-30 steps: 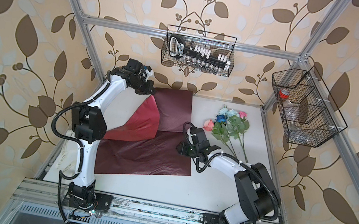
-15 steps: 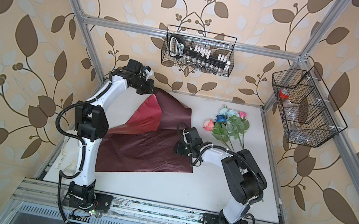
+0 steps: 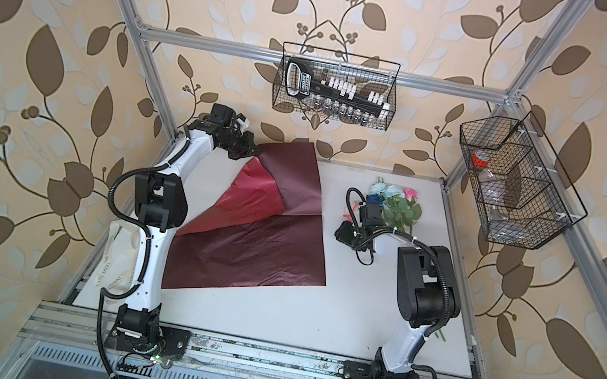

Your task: Tie the bouquet of fake flowers

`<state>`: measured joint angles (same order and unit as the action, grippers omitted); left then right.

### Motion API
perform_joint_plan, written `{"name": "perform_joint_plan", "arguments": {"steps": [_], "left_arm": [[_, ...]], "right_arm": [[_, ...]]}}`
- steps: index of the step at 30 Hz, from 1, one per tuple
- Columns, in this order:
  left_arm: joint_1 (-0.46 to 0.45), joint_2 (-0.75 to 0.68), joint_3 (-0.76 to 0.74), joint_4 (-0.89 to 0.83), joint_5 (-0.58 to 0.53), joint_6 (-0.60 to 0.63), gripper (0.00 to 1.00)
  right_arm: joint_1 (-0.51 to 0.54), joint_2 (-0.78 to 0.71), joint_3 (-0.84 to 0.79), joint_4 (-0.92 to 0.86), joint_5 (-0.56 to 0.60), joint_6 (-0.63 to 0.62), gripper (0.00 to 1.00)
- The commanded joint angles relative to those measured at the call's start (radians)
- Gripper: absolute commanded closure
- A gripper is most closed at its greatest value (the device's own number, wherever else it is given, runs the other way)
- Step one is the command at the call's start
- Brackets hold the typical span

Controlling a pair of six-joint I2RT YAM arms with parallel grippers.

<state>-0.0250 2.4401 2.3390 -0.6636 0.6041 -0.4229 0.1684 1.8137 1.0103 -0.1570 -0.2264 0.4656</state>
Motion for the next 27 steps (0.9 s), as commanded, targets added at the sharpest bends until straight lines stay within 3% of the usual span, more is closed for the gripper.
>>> {"name": "perform_joint_plan", "arguments": {"steps": [1, 6, 10, 15, 19, 22, 27], "left_arm": [[0.034, 0.043, 0.062, 0.037, 0.033, -0.077, 1.0], [0.088, 0.103, 0.054, 0.097, 0.02, -0.18, 1.0], [0.143, 0.148, 0.038, 0.159, 0.019, -0.33, 1.0], [0.167, 0.186, 0.012, 0.234, 0.005, -0.49, 1.0], [0.16, 0.221, -0.054, 0.402, 0.088, -0.713, 1.0], [0.127, 0.219, -0.109, 0.491, 0.127, -0.804, 1.0], [0.068, 0.173, -0.281, 0.769, 0.157, -1.034, 1.0]], "right_arm": [[-0.019, -0.056, 0.014, -0.099, -0.048, -0.033, 0.48], [-0.022, -0.165, -0.016, -0.151, -0.067, -0.03, 0.46], [-0.013, -0.264, -0.073, -0.156, -0.102, -0.002, 0.45], [0.097, -0.31, -0.101, -0.131, -0.074, 0.032, 0.43], [0.244, -0.233, -0.056, -0.113, 0.015, 0.033, 0.43], [0.339, -0.143, 0.036, -0.121, 0.105, 0.007, 0.42], [0.389, 0.044, 0.193, -0.109, 0.157, -0.006, 0.42]]}}
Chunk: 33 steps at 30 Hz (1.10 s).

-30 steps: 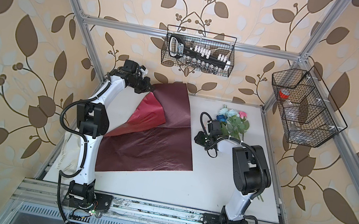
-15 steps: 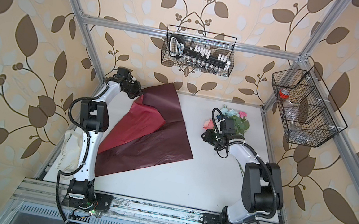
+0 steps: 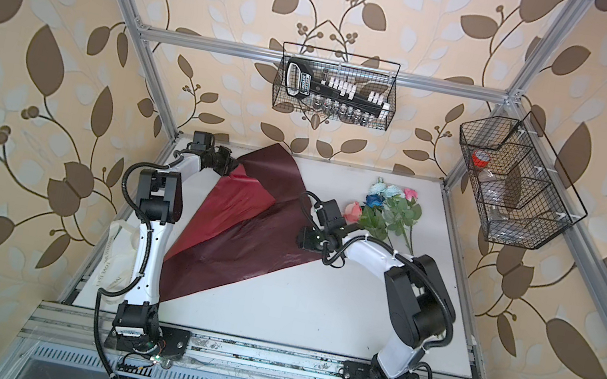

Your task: Tie the bouquet of fake flowers

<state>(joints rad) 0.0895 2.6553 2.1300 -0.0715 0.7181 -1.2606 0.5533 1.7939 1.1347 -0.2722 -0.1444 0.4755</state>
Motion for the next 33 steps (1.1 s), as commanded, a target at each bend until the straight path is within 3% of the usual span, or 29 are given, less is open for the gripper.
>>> {"name": "perform_joint_plan", "arguments": {"steps": [1, 6, 7, 8, 10, 14, 16, 19, 21, 24, 26, 30, 33], "left_arm": [[-0.054, -0.056, -0.116, 0.204, 0.036, -0.215, 1.0], [-0.057, -0.112, -0.101, 0.163, 0.029, -0.146, 1.0], [-0.053, -0.121, -0.091, 0.157, 0.04, -0.123, 0.95], [-0.05, -0.129, -0.065, 0.147, 0.052, -0.101, 0.86], [-0.043, -0.162, -0.043, 0.106, 0.071, -0.023, 0.55], [-0.029, -0.271, -0.053, -0.061, 0.061, 0.216, 0.17], [-0.024, -0.346, -0.053, -0.196, 0.031, 0.405, 0.01], [-0.033, -0.484, -0.074, -0.429, -0.063, 0.78, 0.01], [-0.061, -0.604, -0.199, -0.524, -0.17, 1.006, 0.01], [-0.135, -0.812, -0.472, -0.5, -0.297, 1.25, 0.01], [-0.245, -0.963, -0.681, -0.427, -0.423, 1.399, 0.01], [-0.527, -1.133, -0.982, -0.266, -0.719, 1.575, 0.01], [-0.662, -1.162, -1.037, -0.277, -0.799, 1.564, 0.01]], "right_arm": [[0.006, 0.1, 0.095, 0.012, 0.065, -0.013, 0.42], [0.018, 0.194, 0.113, 0.037, 0.058, 0.007, 0.42], [0.018, 0.199, 0.099, 0.037, 0.067, 0.013, 0.42], [0.016, 0.203, 0.088, 0.037, 0.072, 0.016, 0.42], [0.005, 0.206, 0.055, 0.037, 0.078, 0.02, 0.42], [-0.04, 0.199, 0.0, 0.037, 0.091, 0.023, 0.42], [-0.078, 0.198, -0.018, 0.036, 0.086, 0.018, 0.43], [-0.126, 0.19, -0.033, 0.032, 0.096, -0.007, 0.43], [-0.157, 0.187, -0.029, 0.027, 0.097, -0.029, 0.43], [-0.204, 0.198, -0.005, 0.013, 0.09, -0.059, 0.43], [-0.232, 0.206, 0.013, 0.005, 0.073, -0.072, 0.43], [-0.257, 0.211, 0.028, 0.004, 0.045, -0.083, 0.43], [-0.258, 0.22, 0.036, 0.001, 0.027, -0.086, 0.43]]}}
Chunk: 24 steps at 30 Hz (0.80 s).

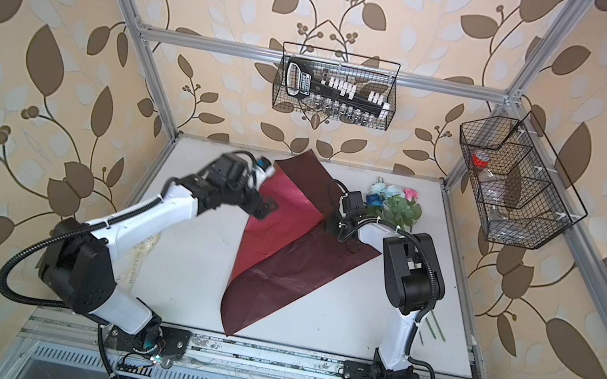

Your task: Tie the bouquet of fake flowers

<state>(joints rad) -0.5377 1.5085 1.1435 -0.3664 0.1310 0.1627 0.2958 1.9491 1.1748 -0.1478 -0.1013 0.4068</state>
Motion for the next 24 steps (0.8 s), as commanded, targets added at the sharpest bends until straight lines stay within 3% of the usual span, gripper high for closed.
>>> {"name": "perform_joint_plan", "arguments": {"steps": [1, 7, 12, 15, 21, 23, 24], "left_arm": [[-0.072, -0.02, -0.059, 0.002, -0.233, 0.141, 0.01], [-0.261, 0.029, -0.096, -0.074, -0.422, 0.069, 0.01], [-0.355, 0.111, -0.098, -0.133, -0.591, 0.016, 0.01], [-0.395, 0.163, -0.098, -0.173, -0.68, -0.03, 0.01], [-0.397, 0.239, -0.077, -0.274, -0.94, -0.25, 0.01], [-0.378, 0.242, -0.064, -0.309, -0.985, -0.343, 0.1], [-0.362, 0.232, -0.061, -0.322, -0.983, -0.388, 0.23]], "right_arm": [[-0.001, 0.067, -0.003, -0.124, -0.02, -0.017, 0.43], [-0.001, 0.074, -0.001, -0.122, -0.03, -0.019, 0.43], [0.0, 0.074, -0.001, -0.118, -0.037, -0.019, 0.43], [-0.005, 0.072, -0.003, -0.118, -0.032, -0.021, 0.43], [-0.023, 0.074, -0.023, -0.103, -0.045, -0.016, 0.43], [-0.028, 0.07, -0.028, -0.096, -0.05, -0.009, 0.43], [-0.029, 0.068, -0.031, -0.097, -0.049, -0.006, 0.43]]}}
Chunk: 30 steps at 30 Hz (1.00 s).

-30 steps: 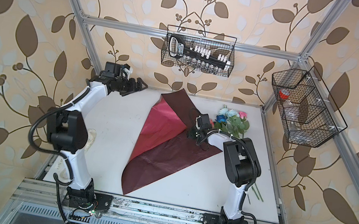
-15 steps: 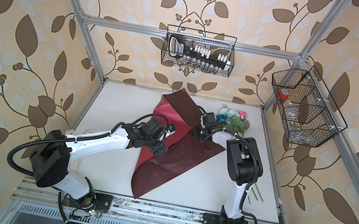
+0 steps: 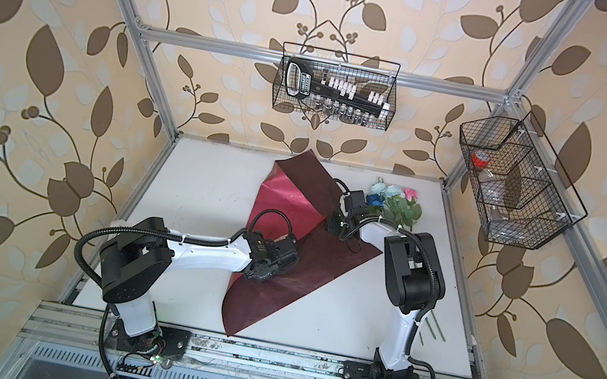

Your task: Tie the bouquet of fake flowers

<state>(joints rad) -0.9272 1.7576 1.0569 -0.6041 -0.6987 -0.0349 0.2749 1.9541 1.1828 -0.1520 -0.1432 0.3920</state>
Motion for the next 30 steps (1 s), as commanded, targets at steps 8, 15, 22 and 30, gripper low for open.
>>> {"name": "perform_joint_plan", "arguments": {"steps": [8, 15, 22, 30], "left_arm": [[0.186, -0.256, -0.098, 0.031, 0.086, -0.345, 0.76], [0.374, -0.558, -0.354, 0.196, 0.411, -0.629, 0.95], [0.409, -0.679, -0.531, 0.201, 0.482, -0.906, 0.78], [0.41, -0.811, -0.527, 0.023, 0.372, -0.958, 0.19]], "right_arm": [[-0.026, 0.039, -0.055, -0.101, -0.002, 0.033, 0.43], [-0.046, 0.024, -0.072, -0.113, 0.002, 0.045, 0.44], [-0.051, -0.006, -0.096, -0.121, 0.003, 0.047, 0.44], [-0.053, -0.052, -0.125, -0.13, 0.002, 0.039, 0.43]]}}
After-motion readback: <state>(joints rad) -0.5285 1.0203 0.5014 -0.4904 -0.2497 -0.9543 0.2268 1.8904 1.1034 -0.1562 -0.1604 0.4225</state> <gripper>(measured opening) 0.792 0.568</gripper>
